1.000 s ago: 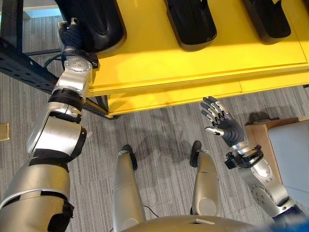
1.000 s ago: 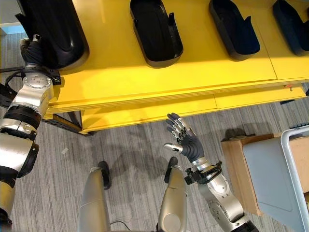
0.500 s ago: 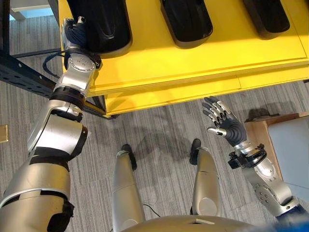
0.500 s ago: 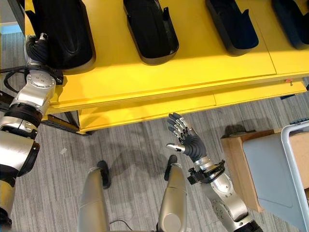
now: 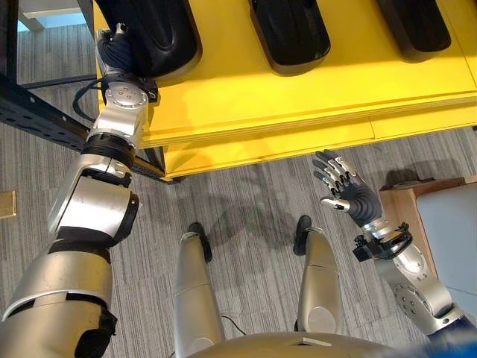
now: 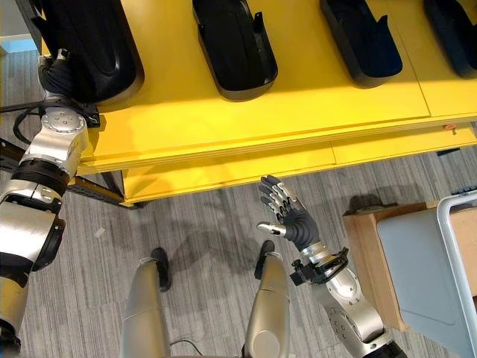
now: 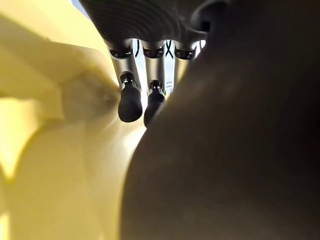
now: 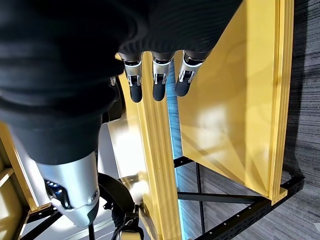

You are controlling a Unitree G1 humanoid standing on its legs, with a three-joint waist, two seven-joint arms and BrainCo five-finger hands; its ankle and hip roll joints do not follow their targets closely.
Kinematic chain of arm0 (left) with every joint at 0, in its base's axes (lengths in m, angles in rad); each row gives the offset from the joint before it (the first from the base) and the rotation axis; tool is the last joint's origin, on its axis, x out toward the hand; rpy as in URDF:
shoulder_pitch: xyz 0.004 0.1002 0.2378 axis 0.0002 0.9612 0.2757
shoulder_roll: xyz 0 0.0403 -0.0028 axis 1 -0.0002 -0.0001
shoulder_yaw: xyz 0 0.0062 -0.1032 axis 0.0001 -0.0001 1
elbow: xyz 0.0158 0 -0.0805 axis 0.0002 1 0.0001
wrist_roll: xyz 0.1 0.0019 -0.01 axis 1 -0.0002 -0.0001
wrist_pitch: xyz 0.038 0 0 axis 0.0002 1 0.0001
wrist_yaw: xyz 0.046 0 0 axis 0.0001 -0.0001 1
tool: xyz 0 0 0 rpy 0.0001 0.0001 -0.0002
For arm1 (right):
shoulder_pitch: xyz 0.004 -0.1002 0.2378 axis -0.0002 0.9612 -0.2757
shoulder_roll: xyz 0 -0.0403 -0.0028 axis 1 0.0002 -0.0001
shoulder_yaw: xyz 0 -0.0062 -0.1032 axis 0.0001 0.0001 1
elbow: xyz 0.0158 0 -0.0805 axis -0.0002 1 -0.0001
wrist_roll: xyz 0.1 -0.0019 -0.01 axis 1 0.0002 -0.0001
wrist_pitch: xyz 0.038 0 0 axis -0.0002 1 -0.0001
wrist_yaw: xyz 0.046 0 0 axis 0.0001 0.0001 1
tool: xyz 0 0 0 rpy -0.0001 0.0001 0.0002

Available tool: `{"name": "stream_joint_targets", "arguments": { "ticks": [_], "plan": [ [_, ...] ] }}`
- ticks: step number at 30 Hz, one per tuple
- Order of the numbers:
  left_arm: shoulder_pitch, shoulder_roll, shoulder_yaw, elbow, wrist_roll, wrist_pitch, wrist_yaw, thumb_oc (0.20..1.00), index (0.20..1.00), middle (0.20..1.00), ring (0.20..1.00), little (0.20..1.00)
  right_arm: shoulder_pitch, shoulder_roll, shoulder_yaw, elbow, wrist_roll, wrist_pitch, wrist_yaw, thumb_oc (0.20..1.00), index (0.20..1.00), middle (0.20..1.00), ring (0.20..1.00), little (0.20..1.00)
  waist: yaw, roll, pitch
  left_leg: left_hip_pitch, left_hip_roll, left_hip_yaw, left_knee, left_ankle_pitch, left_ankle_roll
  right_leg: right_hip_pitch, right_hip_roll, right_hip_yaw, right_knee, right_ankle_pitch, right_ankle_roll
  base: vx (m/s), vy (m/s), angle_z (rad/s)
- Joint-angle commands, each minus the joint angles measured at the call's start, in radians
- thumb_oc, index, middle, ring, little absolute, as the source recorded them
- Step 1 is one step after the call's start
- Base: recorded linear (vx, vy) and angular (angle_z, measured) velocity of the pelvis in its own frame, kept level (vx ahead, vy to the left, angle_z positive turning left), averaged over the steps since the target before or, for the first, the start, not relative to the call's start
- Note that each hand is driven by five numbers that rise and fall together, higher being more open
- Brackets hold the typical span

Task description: Move parts from the plastic box to the shelf.

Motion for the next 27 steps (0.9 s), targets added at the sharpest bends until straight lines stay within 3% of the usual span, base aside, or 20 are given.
{"name": "stream_joint_targets", "arguments": {
  "ticks": [1,10,27],
  "plan": [
    [-0.043,0.03,0.053,0.058,-0.028,-0.047,0.01,1.0,1.0,1.0,1.0,1.0,0.014,-0.04,-0.024,-0.05,0.035,-0.031,0.018,1.0,1.0,1.0,1.0,1.0,0.013,0.004,-0.04,0.014,0.019,0.025,-0.046,0.015,0.014,-0.015,0.042,0.028,0.036,-0.032,-0.051,0.0,0.0,0.0],
    [-0.05,0.054,0.031,0.069,0.018,-0.026,0.004,1.0,1.0,1.0,1.0,1.0,0.02,-0.051,-0.034,-0.052,0.034,-0.029,0.025,1.0,1.0,1.0,1.0,1.0,0.016,0.005,-0.042,0.01,0.02,0.025,-0.041,0.014,0.015,-0.024,0.042,0.035,0.044,-0.032,-0.053,0.0,0.0,0.0],
    [-0.058,0.118,0.029,0.045,0.009,-0.047,0.001,1.0,1.0,1.0,1.0,1.0,0.018,-0.058,-0.046,-0.05,0.038,-0.03,0.038,1.0,1.0,1.0,1.0,1.0,0.031,0.014,-0.049,0.04,0.017,0.028,-0.045,0.013,0.013,0.001,0.034,0.035,0.051,-0.039,-0.049,0.0,0.0,0.0]
  ]
}}
